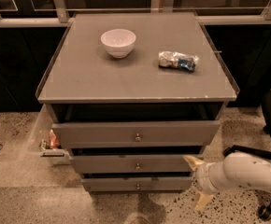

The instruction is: Open middle drawer

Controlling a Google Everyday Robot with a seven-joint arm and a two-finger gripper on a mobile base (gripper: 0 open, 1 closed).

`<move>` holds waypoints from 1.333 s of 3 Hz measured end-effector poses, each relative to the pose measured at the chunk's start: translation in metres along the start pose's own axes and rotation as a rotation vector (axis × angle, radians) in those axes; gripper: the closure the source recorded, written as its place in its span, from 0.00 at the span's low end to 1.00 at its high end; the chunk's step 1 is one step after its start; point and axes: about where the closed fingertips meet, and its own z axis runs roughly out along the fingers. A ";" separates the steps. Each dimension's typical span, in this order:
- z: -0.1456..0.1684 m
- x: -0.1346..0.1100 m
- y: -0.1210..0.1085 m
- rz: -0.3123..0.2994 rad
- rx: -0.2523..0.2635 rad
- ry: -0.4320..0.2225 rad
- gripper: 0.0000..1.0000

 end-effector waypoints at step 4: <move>0.099 0.005 -0.042 -0.069 0.095 -0.082 0.00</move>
Offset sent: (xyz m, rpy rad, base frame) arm 0.0959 0.0294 -0.0855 0.1303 -0.1482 0.0889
